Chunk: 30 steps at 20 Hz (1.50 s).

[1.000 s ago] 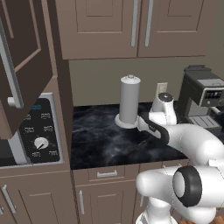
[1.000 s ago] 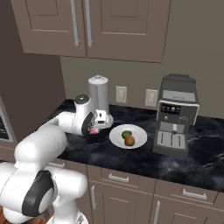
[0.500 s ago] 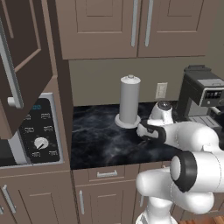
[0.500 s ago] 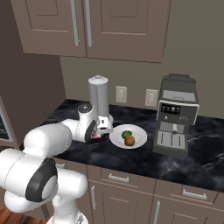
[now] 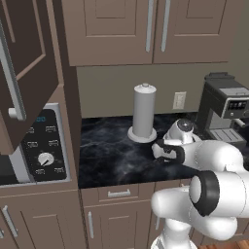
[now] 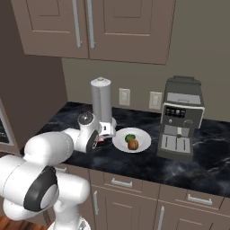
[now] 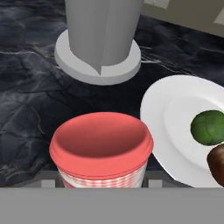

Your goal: Pick the avocado and bread from the counter and place them on the plate. Then pick the jam from the cabinet and place it next to the plate. Lastly close the cabinet door.

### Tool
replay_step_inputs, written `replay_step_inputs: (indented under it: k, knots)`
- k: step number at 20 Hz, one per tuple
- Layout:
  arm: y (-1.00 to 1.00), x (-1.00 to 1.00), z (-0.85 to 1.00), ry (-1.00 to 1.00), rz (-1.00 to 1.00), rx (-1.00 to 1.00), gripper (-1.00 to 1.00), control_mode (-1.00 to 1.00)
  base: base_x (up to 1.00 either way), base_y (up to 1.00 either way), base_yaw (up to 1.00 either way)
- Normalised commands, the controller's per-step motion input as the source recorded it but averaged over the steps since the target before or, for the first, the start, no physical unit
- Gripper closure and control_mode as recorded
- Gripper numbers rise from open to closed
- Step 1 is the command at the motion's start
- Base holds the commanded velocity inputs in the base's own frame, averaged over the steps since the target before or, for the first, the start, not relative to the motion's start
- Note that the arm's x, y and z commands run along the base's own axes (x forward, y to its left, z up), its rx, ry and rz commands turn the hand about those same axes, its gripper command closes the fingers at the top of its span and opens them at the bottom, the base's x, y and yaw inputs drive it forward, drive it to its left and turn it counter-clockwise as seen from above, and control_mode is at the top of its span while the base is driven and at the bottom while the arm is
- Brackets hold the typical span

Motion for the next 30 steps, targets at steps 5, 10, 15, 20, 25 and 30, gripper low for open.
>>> replay_step_inputs:
  k: [5,10,15,20,25,30]
  knots:
    - [0.00,0.00,-0.10,-0.11,0.00,0.00,1.00,-1.00,0.00,0.00,0.00]
    - [0.00,0.02,-0.14,-0.13,0.00,0.00,1.00,-1.00,0.00,0.00,0.00]
    - [0.01,0.04,-0.11,-0.11,0.00,0.00,1.00,-1.00,0.00,0.00,0.00]
    - [0.03,0.00,-0.20,-0.05,0.00,0.00,1.00,-1.00,0.00,0.00,0.00]
    - [0.09,0.00,-0.21,-0.03,0.00,0.00,1.00,-1.00,0.00,0.00,0.00]
    - [0.13,0.00,-0.19,-0.08,0.00,0.00,1.00,-1.00,0.00,0.00,0.00]
